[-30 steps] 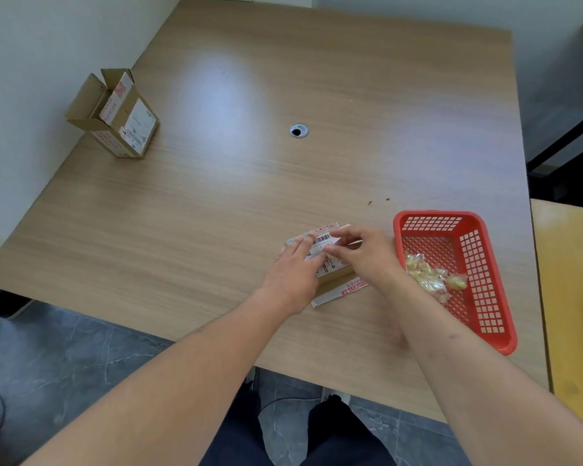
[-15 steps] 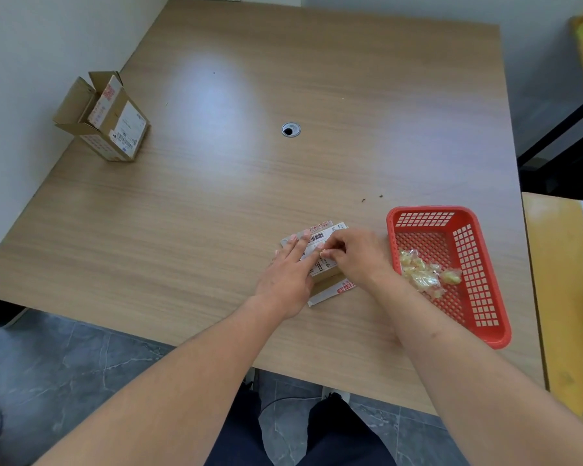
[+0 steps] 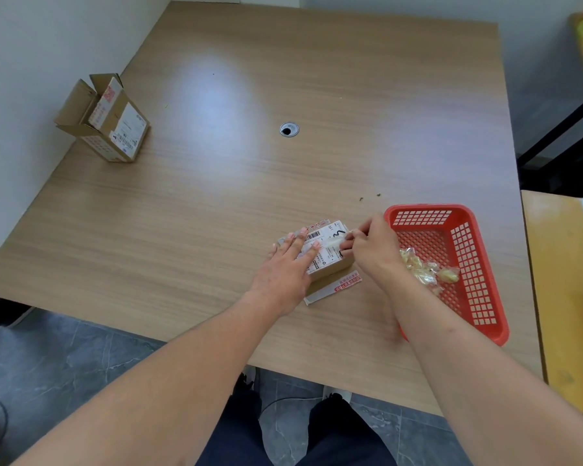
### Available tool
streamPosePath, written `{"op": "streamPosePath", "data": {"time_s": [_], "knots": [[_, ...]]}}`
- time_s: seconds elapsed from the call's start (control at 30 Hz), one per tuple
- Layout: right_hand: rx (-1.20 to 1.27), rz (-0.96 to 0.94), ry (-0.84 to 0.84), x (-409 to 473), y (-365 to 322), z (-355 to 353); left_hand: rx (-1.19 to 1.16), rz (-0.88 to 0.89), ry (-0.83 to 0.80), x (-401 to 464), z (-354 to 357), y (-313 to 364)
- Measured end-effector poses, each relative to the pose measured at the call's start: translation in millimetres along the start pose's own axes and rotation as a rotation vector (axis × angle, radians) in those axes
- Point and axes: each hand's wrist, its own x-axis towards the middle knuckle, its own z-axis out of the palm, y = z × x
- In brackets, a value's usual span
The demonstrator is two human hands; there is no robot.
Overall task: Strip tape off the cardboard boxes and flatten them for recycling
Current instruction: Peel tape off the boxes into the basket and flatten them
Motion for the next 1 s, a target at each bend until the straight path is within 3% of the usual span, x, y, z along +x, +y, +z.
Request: {"op": "streamPosePath", "data": {"time_s": [0.1,0.17,0.3,0.37,0.43,0.57,0.77,1.0], "knots": [[0.177,0.091,0.126,-2.0,1.7,-2.8,0.006,-0.007,0.012,1.1,0.4,2.0],[0.156,0.017,0.202,-4.5,5.7,-3.2,-0.037,-0.023,0.025,2.7,2.1,5.3],[-0.255,-0.543,0.248,-4.2,13.2,-6.2,-0.073,-0.075,0.034,10.5,0.6,14.8],[-0.431,-0.788,0.142,0.9,15.4,-6.9,-0.097,-0.088,0.034,13.7,-2.0,18.0],[-0.556,-0.882,-0.018,6.4,17.7,-4.4,-0.135,-0.101,0.033,15.3,-3.1,19.6],[-0.593,-0.826,-0.241,12.0,20.5,3.0,-0.157,-0.118,0.034,14.6,0.0,22.1],[-0.365,-0.463,-0.126,12.3,7.6,0.2,-0.162,-0.124,0.029,16.7,1.2,21.5],[-0.554,-0.298,-0.05,4.5,-6.1,-4.3,-0.157,-0.137,0.024,17.5,3.5,22.3]]}}
